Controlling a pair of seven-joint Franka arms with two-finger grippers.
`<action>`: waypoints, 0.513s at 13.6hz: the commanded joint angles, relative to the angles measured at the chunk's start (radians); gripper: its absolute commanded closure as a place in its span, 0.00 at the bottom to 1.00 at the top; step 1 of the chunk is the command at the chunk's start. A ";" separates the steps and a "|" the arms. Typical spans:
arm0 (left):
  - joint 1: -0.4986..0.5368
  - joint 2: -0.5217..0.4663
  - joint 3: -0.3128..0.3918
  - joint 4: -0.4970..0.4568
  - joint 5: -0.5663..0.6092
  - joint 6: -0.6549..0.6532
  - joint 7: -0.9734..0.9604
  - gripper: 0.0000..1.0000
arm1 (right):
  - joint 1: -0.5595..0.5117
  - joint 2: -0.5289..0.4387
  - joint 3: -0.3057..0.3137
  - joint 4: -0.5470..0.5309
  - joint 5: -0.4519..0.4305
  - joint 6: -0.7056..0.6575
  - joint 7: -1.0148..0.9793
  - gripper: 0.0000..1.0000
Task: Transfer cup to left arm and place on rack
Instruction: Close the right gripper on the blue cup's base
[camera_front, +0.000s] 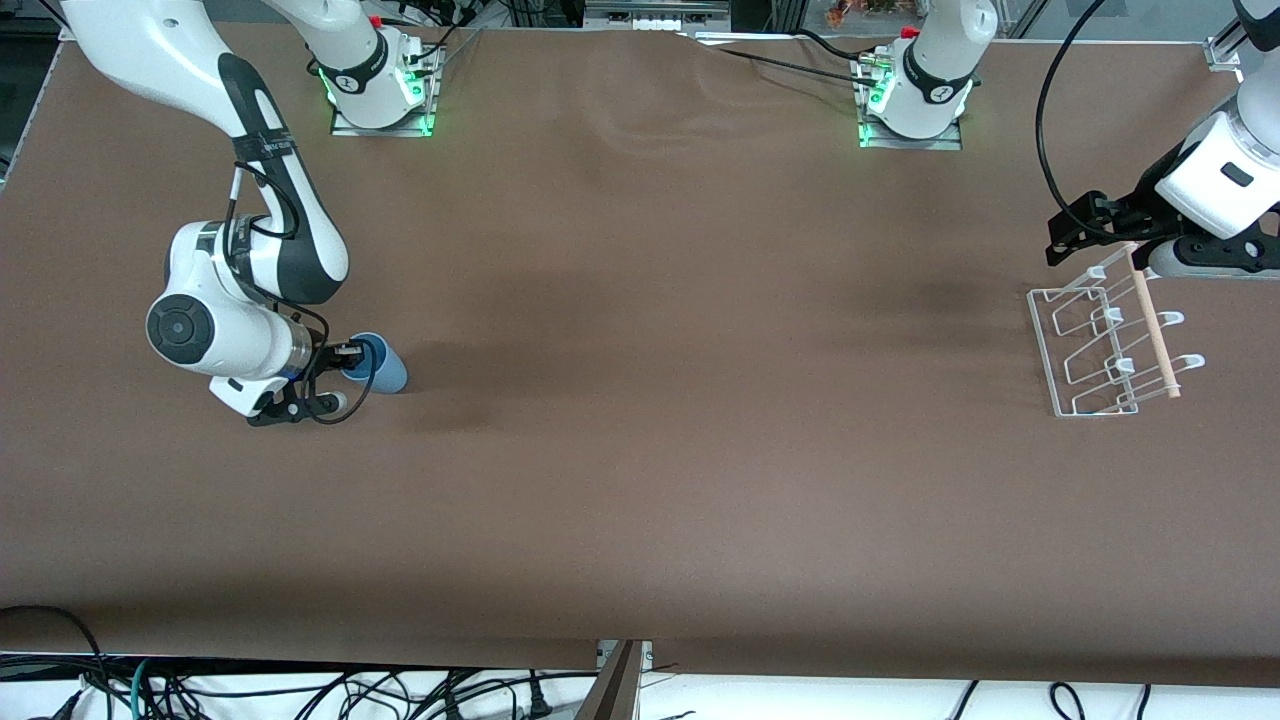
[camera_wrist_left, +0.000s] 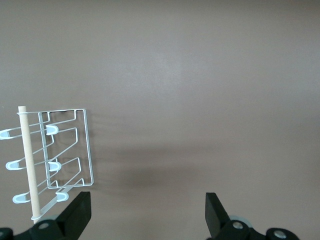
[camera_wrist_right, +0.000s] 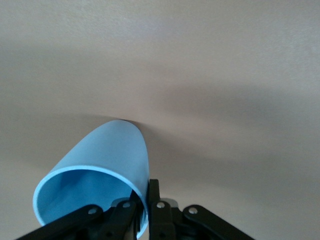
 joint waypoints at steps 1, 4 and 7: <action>-0.002 0.013 0.002 0.032 -0.013 -0.025 -0.008 0.00 | 0.004 0.004 0.016 0.070 0.049 -0.094 0.045 1.00; -0.002 0.013 0.002 0.032 -0.013 -0.025 -0.008 0.00 | 0.017 0.003 0.048 0.197 0.077 -0.244 0.187 1.00; -0.002 0.014 0.002 0.032 -0.021 -0.025 -0.006 0.00 | 0.021 0.004 0.100 0.297 0.182 -0.301 0.365 1.00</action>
